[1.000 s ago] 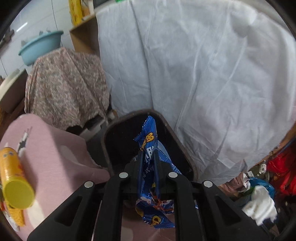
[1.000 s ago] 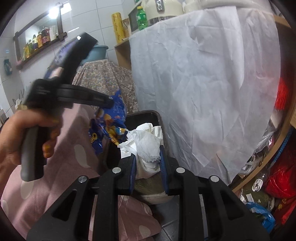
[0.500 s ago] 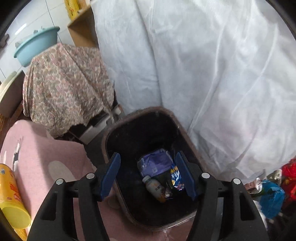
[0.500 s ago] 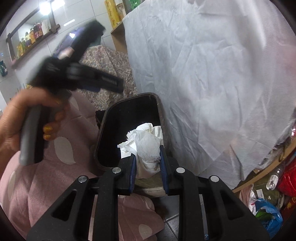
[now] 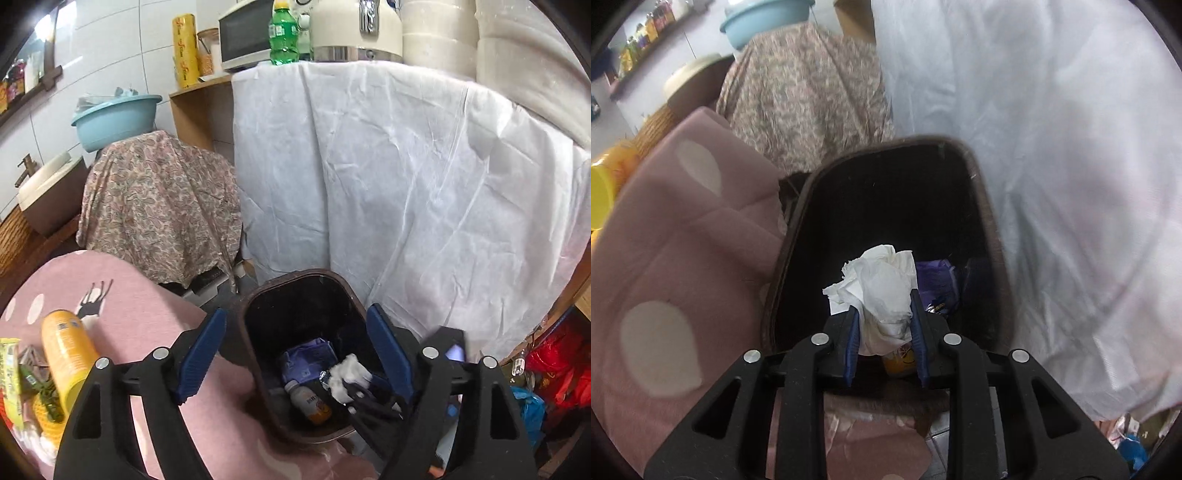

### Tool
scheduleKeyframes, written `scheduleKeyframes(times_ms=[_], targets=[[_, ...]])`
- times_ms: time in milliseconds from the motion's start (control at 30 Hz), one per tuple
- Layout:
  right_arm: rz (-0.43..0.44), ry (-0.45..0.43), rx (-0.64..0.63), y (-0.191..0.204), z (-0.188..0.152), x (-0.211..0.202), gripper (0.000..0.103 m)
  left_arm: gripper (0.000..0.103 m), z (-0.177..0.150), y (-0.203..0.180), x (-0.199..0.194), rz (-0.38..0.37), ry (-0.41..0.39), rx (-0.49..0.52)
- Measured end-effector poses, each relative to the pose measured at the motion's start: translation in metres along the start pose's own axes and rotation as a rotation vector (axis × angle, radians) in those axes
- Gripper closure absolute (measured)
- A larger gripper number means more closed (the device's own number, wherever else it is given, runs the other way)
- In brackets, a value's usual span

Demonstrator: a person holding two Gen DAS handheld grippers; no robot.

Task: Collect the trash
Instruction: 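Carry chip bag and tissue over the bin and release both, then return to the table and grasp the orange peel with the left tool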

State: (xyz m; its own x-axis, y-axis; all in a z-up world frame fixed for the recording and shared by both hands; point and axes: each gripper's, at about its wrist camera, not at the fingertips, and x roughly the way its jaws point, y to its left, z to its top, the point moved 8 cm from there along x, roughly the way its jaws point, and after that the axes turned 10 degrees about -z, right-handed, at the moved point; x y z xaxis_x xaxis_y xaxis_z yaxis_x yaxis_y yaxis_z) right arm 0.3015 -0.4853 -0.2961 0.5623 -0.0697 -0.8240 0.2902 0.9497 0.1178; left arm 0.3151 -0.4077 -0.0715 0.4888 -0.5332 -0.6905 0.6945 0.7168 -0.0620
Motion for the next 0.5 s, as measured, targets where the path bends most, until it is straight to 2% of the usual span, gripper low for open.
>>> scheduleKeyframes(times_ms=[33,100,167,333,500], targets=[[0.003,0.010,0.004,0.001,0.001,0.005,0.072,0.025,0.000,0.003,-0.003,0.004,-0.003,0.002],[-0.007,0.024,-0.001,0.004,0.002,0.011,0.052,0.025,-0.002,0.006,-0.010,0.019,-0.011,0.011],[-0.029,0.017,-0.019,0.008,0.004,0.012,0.042,0.025,-0.006,0.009,-0.017,0.017,-0.016,0.011],[-0.034,-0.017,-0.015,0.012,0.004,-0.005,0.033,0.022,-0.017,0.021,-0.040,0.012,-0.036,-0.017],[-0.012,-0.075,-0.008,0.020,-0.002,-0.045,0.023,0.020,-0.034,0.030,-0.070,0.032,-0.078,-0.001]])
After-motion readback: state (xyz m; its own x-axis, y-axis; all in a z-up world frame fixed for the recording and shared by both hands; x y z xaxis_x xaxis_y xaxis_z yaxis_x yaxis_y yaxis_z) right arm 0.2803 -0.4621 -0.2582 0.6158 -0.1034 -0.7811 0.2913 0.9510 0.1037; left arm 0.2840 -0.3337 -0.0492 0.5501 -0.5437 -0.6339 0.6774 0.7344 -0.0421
